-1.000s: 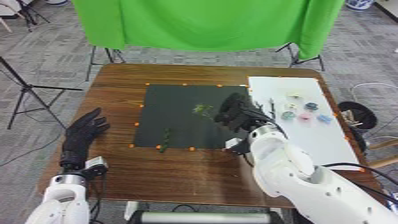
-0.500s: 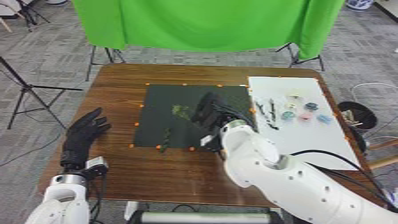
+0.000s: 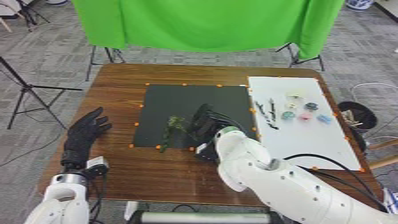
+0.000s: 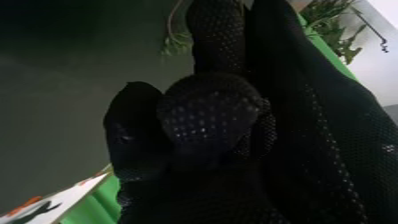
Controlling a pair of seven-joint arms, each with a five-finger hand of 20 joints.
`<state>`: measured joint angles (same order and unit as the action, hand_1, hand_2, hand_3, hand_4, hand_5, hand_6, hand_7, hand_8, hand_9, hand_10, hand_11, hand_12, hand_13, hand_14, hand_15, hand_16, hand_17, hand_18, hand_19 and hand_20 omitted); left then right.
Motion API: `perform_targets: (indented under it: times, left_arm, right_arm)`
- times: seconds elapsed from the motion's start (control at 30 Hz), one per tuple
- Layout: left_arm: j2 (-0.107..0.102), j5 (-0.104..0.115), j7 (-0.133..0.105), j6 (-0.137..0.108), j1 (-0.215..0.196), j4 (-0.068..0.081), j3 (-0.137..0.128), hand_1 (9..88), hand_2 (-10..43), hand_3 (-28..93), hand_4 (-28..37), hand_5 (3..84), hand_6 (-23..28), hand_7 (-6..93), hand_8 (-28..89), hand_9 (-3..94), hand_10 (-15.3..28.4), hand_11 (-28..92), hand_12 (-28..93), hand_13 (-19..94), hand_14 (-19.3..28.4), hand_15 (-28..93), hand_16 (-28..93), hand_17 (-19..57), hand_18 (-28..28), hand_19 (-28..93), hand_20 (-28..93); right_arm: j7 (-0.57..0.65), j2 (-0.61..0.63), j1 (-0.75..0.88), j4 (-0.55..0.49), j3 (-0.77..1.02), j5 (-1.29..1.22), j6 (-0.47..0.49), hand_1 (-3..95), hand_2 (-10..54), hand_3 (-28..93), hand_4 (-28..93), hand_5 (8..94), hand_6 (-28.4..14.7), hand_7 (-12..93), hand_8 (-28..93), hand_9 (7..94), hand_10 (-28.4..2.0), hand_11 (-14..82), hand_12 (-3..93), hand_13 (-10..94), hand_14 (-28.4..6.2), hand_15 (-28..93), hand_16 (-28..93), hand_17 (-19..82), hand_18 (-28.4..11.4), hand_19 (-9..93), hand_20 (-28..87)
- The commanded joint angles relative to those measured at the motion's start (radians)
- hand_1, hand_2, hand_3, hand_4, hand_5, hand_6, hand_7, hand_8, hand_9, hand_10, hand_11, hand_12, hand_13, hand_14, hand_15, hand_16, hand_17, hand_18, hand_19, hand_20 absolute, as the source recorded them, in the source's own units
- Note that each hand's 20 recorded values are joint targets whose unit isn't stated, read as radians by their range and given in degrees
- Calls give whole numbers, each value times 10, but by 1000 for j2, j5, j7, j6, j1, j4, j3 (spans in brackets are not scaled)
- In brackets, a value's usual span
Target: Arrange flowers
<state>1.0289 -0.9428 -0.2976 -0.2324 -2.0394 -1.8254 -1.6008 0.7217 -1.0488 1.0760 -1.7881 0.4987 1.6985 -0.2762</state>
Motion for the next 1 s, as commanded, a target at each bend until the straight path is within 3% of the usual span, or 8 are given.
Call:
perform_targets:
  times: [0.03,0.8,0.93,1.0]
  left_arm:
    - [4,-4,19,23,-12,5,0,264,-95,731,-262,399,-2,160,-89,430,119,176,110,376,164,278,9,70,153,93,205]
    - [3,-6,23,31,-12,4,3,263,-95,728,-260,395,-1,158,-87,427,120,171,111,372,165,273,11,69,153,91,205]
    - [3,-7,25,33,-10,6,4,264,-95,728,-260,396,-1,158,-87,426,120,171,111,372,165,272,12,68,153,92,205]
    - [2,-8,28,36,-9,7,4,264,-95,727,-260,396,-1,159,-87,426,120,171,111,372,165,273,12,68,153,92,205]
  right_arm:
    - [20,0,15,-7,8,-31,-3,521,-78,623,-115,783,-29,277,200,937,-123,310,165,937,-26,597,208,732,-80,932,384]
    - [-19,8,26,-30,40,-123,-13,439,-79,635,-86,787,-44,229,191,937,-128,293,160,937,-31,585,199,735,-79,931,326]
    - [-75,15,30,-39,20,-108,-98,408,-58,652,-92,780,-42,234,166,937,-123,277,166,937,-32,581,203,733,-80,932,323]
    - [-183,25,31,-33,5,-114,-144,367,-22,674,-100,766,-38,259,102,935,-124,243,175,937,-33,575,211,727,-84,932,339]
